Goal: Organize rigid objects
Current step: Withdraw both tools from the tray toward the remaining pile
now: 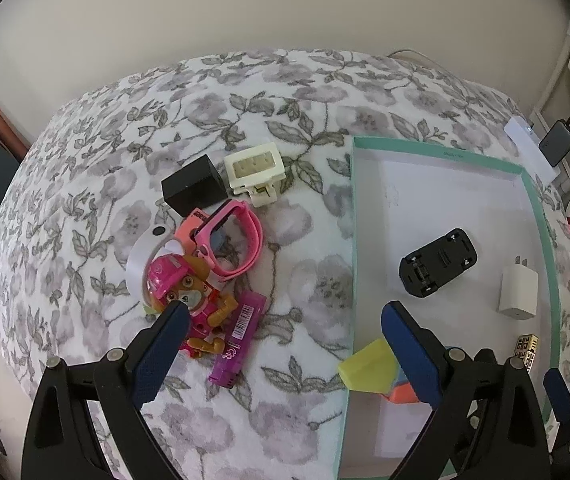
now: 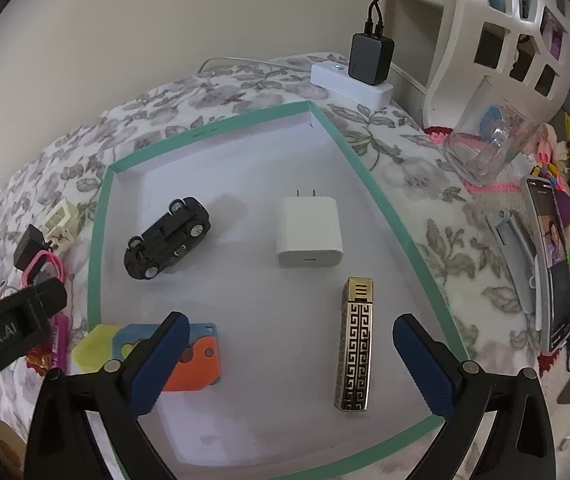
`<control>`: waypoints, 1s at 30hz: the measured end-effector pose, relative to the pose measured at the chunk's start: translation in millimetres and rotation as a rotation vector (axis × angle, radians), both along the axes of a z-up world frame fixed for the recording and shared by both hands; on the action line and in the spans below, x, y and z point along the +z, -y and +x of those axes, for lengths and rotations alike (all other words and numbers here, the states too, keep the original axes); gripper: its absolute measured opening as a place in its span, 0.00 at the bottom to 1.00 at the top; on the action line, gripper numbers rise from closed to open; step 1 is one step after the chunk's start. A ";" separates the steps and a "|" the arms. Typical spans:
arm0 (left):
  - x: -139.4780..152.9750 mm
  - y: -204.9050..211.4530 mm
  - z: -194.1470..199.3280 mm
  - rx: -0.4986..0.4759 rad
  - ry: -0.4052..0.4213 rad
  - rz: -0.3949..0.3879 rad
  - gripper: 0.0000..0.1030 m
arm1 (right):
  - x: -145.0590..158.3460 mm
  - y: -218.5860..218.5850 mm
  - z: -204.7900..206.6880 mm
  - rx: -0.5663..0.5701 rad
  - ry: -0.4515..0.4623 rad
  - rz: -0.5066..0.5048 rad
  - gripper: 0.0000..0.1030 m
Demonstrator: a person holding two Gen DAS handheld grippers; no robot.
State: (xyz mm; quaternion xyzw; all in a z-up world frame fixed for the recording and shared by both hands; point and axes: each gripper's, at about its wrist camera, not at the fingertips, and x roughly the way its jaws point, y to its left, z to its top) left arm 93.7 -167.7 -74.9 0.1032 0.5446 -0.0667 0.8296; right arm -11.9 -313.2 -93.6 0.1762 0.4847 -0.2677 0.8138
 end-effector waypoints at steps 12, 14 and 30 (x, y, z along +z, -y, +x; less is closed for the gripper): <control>42.0 -38.9 12.4 0.027 0.109 0.009 0.94 | 54.1 -25.2 14.7 0.024 0.109 -0.083 1.00; 50.8 -50.2 15.0 0.031 0.137 0.025 0.94 | 73.0 -30.6 20.8 0.022 0.150 -0.090 1.00; 60.7 -157.6 45.2 0.199 0.142 0.067 0.94 | 109.7 -112.7 83.6 0.194 0.209 -0.051 1.00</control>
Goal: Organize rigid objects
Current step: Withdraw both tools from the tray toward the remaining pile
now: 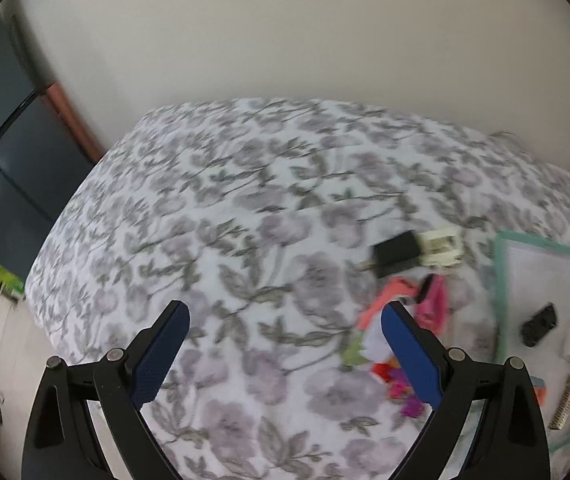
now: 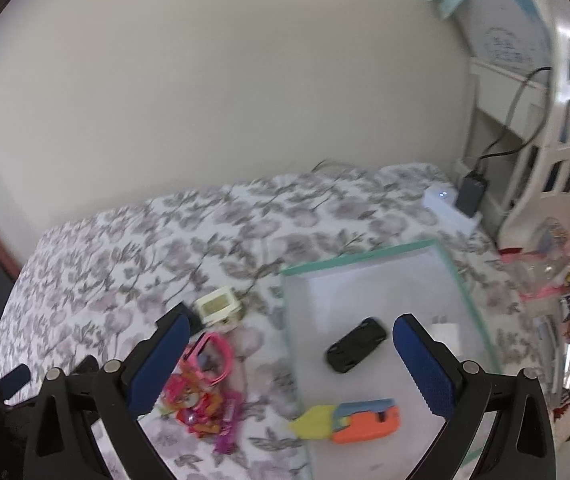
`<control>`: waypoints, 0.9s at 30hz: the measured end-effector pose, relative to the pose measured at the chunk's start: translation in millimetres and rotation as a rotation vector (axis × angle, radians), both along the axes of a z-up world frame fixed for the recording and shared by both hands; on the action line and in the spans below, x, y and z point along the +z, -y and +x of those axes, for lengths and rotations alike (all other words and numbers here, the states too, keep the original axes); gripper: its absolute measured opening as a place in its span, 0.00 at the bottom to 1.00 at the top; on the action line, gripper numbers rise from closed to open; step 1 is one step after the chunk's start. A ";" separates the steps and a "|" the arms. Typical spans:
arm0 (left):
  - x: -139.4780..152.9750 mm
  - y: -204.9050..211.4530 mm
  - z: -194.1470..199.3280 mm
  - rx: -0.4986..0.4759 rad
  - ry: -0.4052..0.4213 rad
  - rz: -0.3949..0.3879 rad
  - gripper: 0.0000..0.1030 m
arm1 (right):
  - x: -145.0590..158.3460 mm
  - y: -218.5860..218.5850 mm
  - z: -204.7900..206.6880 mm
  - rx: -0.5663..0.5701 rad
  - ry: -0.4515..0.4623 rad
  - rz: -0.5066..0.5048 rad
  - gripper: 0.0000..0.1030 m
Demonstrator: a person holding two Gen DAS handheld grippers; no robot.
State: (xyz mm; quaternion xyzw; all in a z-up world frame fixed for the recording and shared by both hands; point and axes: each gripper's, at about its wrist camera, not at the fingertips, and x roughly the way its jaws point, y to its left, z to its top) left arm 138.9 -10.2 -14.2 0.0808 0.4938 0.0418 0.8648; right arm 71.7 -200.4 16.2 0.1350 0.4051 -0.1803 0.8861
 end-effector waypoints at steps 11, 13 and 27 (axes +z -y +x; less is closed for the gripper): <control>-32.8 -49.4 14.9 0.166 -0.104 -0.061 0.94 | -61.0 -38.6 35.2 0.124 -0.147 0.054 1.00; -37.7 -49.0 17.9 0.174 -0.112 -0.053 0.94 | -77.3 -43.6 38.9 0.146 -0.186 0.072 1.00; -87.5 -54.3 36.9 0.250 -0.270 -0.111 0.94 | -114.8 -56.4 43.4 0.205 -0.268 0.170 1.00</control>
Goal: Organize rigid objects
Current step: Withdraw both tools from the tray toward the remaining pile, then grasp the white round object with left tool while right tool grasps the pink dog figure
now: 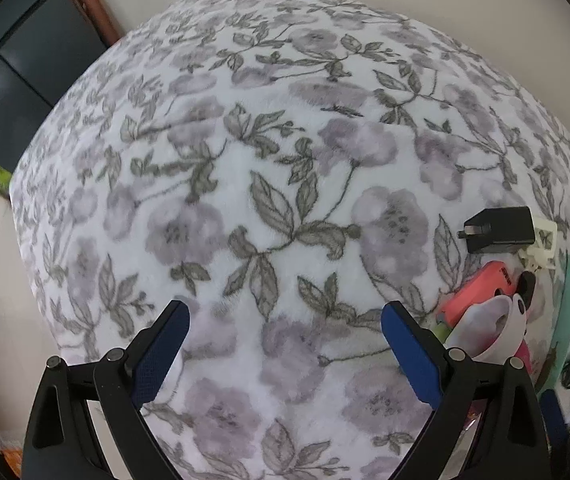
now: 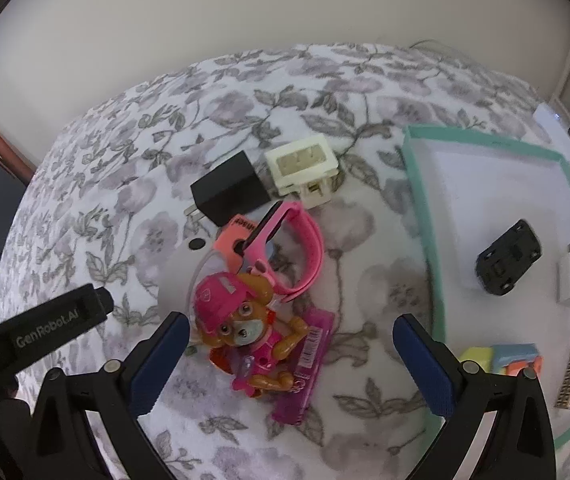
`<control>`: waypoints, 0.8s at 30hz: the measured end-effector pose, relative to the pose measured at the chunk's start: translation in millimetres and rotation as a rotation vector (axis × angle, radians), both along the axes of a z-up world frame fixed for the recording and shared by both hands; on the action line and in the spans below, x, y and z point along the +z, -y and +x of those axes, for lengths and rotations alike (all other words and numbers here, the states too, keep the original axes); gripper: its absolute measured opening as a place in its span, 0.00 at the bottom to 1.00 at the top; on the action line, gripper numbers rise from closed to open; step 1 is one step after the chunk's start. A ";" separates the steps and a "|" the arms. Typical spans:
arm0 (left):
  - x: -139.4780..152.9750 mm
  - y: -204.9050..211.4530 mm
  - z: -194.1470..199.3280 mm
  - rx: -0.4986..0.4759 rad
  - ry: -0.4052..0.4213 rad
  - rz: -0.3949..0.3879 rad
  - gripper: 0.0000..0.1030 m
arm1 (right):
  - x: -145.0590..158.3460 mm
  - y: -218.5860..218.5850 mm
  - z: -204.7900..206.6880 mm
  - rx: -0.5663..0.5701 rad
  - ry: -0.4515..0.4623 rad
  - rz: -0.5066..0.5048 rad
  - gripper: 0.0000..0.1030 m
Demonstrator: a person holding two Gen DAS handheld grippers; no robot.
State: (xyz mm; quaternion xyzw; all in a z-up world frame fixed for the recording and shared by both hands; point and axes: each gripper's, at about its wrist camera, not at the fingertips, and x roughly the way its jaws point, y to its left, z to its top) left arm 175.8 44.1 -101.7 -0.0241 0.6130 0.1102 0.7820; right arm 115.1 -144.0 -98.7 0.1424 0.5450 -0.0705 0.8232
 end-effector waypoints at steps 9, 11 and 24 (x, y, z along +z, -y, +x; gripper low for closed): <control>1.1 -10.7 1.3 0.060 0.007 -0.054 0.94 | -1.5 -6.8 0.1 0.044 -0.011 0.041 0.94; 1.7 -11.8 1.2 0.065 0.009 -0.058 0.94 | -0.8 -7.8 -0.8 0.050 -0.018 0.038 0.91; 10.8 -6.9 -2.1 0.064 0.032 -0.075 0.94 | -3.9 -8.5 -4.9 0.087 -0.073 -0.001 0.74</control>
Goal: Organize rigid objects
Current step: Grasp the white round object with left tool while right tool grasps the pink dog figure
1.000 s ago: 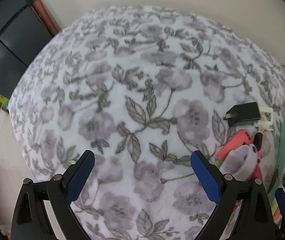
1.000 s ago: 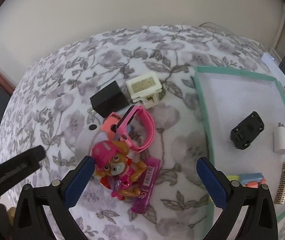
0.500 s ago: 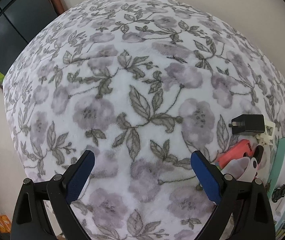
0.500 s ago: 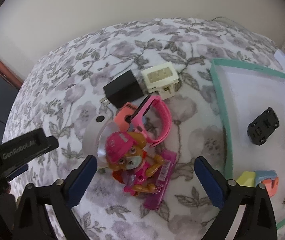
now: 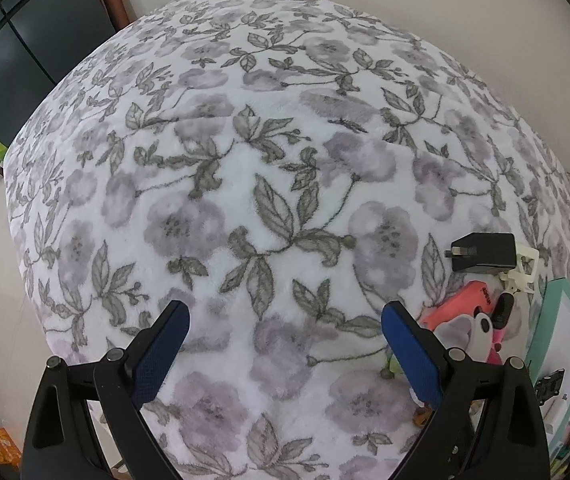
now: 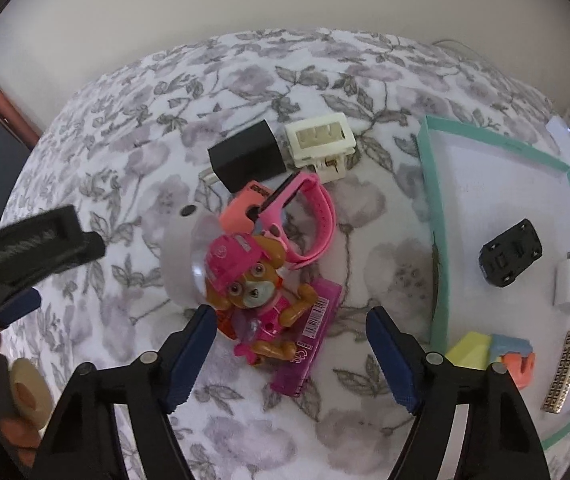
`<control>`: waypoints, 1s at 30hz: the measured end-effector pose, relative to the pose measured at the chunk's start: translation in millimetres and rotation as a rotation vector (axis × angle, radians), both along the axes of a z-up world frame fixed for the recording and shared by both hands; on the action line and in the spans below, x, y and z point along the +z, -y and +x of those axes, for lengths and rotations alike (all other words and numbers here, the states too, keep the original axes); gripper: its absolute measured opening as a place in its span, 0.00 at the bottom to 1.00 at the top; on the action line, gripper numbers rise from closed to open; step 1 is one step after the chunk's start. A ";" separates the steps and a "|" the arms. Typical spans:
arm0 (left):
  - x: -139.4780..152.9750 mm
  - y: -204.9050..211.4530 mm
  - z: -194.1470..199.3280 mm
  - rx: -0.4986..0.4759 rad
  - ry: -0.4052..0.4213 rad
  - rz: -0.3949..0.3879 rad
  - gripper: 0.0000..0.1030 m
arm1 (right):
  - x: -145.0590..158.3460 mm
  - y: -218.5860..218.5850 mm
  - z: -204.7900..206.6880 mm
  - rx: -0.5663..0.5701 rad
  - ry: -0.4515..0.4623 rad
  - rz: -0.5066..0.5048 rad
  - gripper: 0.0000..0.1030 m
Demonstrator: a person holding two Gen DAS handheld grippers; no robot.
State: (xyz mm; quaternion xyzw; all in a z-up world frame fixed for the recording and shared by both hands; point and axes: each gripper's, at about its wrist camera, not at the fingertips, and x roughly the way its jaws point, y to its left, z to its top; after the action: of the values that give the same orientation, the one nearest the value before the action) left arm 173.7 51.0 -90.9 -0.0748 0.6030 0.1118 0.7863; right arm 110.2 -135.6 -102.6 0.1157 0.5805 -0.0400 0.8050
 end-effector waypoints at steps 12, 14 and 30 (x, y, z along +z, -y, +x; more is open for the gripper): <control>2.8 9.6 0.9 -0.040 0.001 -0.065 0.94 | -16.5 2.4 5.7 -0.026 0.033 0.064 0.51; 3.0 13.0 1.0 -0.052 0.000 -0.088 0.94 | -15.4 5.7 4.9 -0.040 0.037 0.074 0.49; 2.6 60.6 -0.3 -0.227 0.005 -0.092 0.93 | -14.9 24.8 -3.1 -0.115 0.006 0.132 0.47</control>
State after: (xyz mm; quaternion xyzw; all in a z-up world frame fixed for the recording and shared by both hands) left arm 173.5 -9.6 -88.3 -0.0421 0.6103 -0.0060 0.7910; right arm 107.1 -160.4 -117.5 0.2016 0.5718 -0.0475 0.7938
